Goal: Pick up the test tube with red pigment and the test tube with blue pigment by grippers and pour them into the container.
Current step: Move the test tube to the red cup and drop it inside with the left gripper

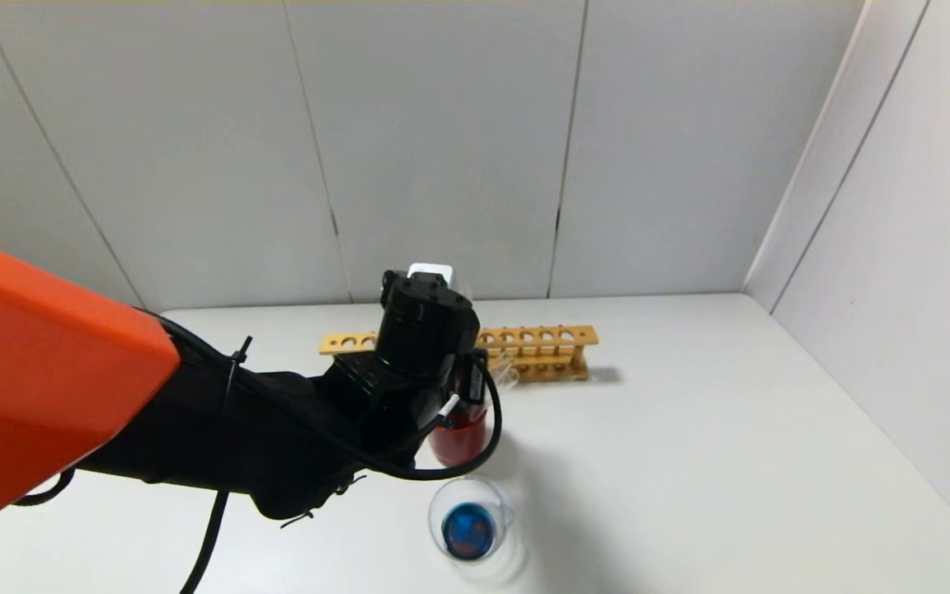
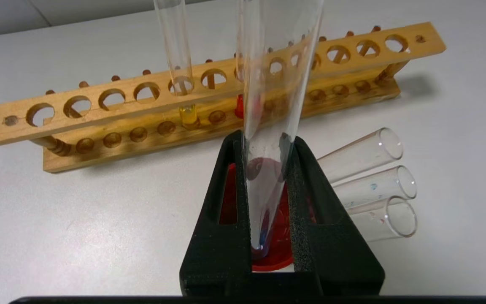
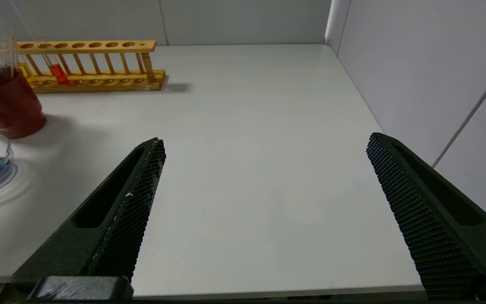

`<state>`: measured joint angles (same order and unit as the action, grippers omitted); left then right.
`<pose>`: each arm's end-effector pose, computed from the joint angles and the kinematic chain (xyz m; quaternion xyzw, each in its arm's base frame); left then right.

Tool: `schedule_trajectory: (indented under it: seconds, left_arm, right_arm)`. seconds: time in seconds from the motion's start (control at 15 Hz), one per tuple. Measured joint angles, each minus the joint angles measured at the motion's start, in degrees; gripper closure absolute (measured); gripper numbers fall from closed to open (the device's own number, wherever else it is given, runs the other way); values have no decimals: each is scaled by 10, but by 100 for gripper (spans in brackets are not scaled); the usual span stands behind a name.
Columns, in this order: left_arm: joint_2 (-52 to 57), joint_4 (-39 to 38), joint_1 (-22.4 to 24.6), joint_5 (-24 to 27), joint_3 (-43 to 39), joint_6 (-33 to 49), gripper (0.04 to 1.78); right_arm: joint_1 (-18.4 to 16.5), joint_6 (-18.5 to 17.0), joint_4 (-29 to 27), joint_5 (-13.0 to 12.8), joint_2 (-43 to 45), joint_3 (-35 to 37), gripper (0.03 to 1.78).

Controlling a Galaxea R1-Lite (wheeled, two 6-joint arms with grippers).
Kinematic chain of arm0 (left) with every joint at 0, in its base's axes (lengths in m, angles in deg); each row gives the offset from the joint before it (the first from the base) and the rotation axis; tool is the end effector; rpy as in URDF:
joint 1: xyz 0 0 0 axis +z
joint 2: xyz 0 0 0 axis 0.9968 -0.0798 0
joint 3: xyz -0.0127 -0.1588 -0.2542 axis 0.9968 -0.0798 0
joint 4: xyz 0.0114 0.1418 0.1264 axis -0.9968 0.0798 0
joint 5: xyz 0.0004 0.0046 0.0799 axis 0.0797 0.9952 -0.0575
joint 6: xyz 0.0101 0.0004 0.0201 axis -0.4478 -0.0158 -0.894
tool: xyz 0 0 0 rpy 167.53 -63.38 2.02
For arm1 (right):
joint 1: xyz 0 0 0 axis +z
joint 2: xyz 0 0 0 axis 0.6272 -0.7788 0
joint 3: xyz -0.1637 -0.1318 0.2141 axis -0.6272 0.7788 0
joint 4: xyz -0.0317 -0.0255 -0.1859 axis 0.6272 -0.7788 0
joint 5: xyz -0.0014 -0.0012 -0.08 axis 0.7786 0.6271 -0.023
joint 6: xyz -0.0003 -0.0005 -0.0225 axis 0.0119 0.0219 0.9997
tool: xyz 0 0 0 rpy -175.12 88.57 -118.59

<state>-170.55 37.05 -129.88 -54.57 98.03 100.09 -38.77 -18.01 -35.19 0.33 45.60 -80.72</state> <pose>0.2720 -0.2521 0.1403 -0.0119 0.1768 -0.1168 0.9772 -0.0236 -0.0001 0.0766 0.0029 0.0017 -0.0012 1.0000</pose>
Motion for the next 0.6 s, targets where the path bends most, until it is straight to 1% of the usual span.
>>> schedule_trajectory:
  seconds: [0.2, 0.33, 0.47, 0.6]
  left_arm:
    - [-12, -22, 0, 5, -4, -1, 150]
    - [-17, -25, 0, 6, -7, -1, 141]
    - [-21, -27, 2, 6, -8, -1, 122]
    - [-22, -27, 2, 6, -9, -1, 91]
  right_arm:
    - [0, 0, 0, 0, 0, 0, 7]
    - [0, 0, 0, 0, 0, 0, 7]
    - [0, 0, 0, 0, 0, 0, 7]
    - [0, 0, 0, 0, 0, 0, 7]
